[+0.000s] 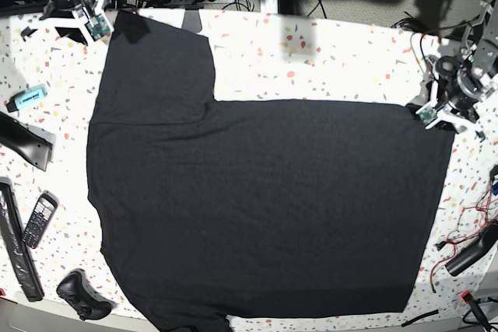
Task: Fold the T-shirt properly
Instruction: 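Move both grippers down to the shirt's shoulder corners, then grasp the shirt's shoulder corners with both grippers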
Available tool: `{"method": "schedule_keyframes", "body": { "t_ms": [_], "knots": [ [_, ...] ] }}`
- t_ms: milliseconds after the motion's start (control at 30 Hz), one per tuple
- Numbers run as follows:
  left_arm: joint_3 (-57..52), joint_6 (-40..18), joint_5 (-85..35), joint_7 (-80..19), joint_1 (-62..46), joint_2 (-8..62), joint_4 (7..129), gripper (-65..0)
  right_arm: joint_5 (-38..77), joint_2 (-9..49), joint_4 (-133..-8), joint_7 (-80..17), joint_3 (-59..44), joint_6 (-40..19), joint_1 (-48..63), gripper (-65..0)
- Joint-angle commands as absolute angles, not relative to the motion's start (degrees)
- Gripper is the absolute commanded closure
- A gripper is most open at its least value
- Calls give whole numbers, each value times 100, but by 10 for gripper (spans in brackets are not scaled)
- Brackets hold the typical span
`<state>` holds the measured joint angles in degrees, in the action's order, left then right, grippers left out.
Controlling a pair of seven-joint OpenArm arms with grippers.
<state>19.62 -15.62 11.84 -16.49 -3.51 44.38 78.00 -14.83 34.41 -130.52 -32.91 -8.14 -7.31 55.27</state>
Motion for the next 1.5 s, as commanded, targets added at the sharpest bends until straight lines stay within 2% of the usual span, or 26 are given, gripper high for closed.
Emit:
{"method": "schedule_keyframes", "body": {
  "t_ms": [0,200,400,767,1033,1233,1467],
  "knots": [
    [1922,-1459,1280,-1975,-419,4644,7900,-239,-1509,3489,-13163,-3221,-847,-646,5553,-121],
    [1922,-1413,1142,-2016,-956,5124,8943,-239,-1507,3489,-13163,-3225,-847,-644,5507,-120],
    [1922,-1068,1151,-2018,-884,5159,9052,-239,-1505,3489,-13163,-3247,-847,-644,5507,-121],
    [1922,-834,1494,-1468,-867,5089,8624,-239,-1507,3489,-13163,-3264,-847,-644,5507,-120],
    [1922,-836,1955,-1177,-814,4550,8171,-239,-1507,3489,-13163,-3264,-847,-644,5507,-121],
    [1922,-840,1839,-1203,-292,4449,7817,-239,-1505,3489,-13163,-3426,-847,-644,5507,-121],
    [1925,-1791,1839,-1039,12,4449,7422,-238,-1507,3489,-13163,-3454,-847,-644,5507,-121]
  ]
}}
